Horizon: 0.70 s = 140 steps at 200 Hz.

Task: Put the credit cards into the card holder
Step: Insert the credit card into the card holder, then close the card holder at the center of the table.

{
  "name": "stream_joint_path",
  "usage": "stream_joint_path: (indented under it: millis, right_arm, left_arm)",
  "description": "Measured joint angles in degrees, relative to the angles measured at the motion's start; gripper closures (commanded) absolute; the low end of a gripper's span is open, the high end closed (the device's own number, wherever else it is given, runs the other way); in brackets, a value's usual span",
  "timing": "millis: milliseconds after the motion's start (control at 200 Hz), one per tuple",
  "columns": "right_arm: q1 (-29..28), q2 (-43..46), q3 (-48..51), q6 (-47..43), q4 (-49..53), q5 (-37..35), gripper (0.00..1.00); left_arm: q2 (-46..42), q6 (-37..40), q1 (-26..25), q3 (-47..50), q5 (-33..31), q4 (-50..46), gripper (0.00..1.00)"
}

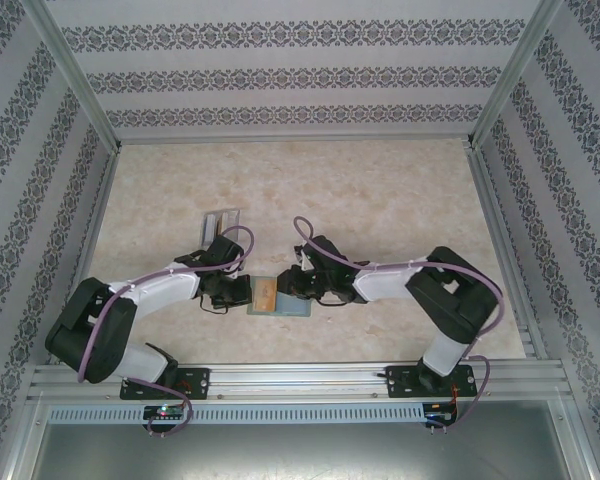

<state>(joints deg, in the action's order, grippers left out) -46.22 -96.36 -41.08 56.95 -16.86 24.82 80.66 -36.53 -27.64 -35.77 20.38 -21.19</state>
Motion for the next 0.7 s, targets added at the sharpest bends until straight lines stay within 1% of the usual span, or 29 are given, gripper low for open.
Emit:
stream_joint_path:
  millis: [60, 115, 195, 245, 330, 360, 450, 605, 699]
  right_arm:
    - [0.26, 3.08, 0.22, -1.51, 2.64, -0.85, 0.65]
    - [0.37, 5.77, 0.42, -3.26, 5.03, -1.86, 0.64]
    - [0.37, 8.74, 0.70, -4.98, 8.41, -3.52, 0.63]
    - [0.35, 10.12, 0.83, -6.03, 10.67, -4.74, 0.61]
    - [0.35, 11.58, 1.18, -7.26, 14.47, -6.71, 0.58]
    - [0.33, 11.82, 1.25, -7.69, 15.72, -7.43, 0.57]
    - [0.33, 11.96, 1.53, -8.24, 19.28, -9.79, 0.57]
    - [0.31, 11.80, 1.77, -9.57, 24.44, -14.03, 0.57]
    - [0.17, 10.67, 1.55, -10.10, 26.82, -15.72, 0.57]
  left_arm:
    - [-1.01, 0.00, -0.02, 0.31, -0.31, -0.22, 0.86]
    - [-2.19, -0.02, 0.00, 0.52, -0.44, -0.48, 0.85]
    - [-3.80, 0.00, 0.00, 0.55, -0.79, -0.92, 0.78]
    - [-4.96, -0.26, 0.00, 0.57, -1.01, -1.22, 0.72]
    - [-7.74, -0.66, 0.00, 1.16, -1.27, -1.51, 0.55]
    - [-8.85, -0.90, 0.00, 1.51, -1.46, -1.53, 0.51]
    - [-10.75, -1.42, 0.00, 2.38, -1.84, -1.62, 0.48]
    - [-9.99, -1.42, 0.00, 3.41, -0.39, -0.96, 0.43]
    - [-8.98, -1.44, 0.00, 3.41, 0.31, -0.31, 0.34]
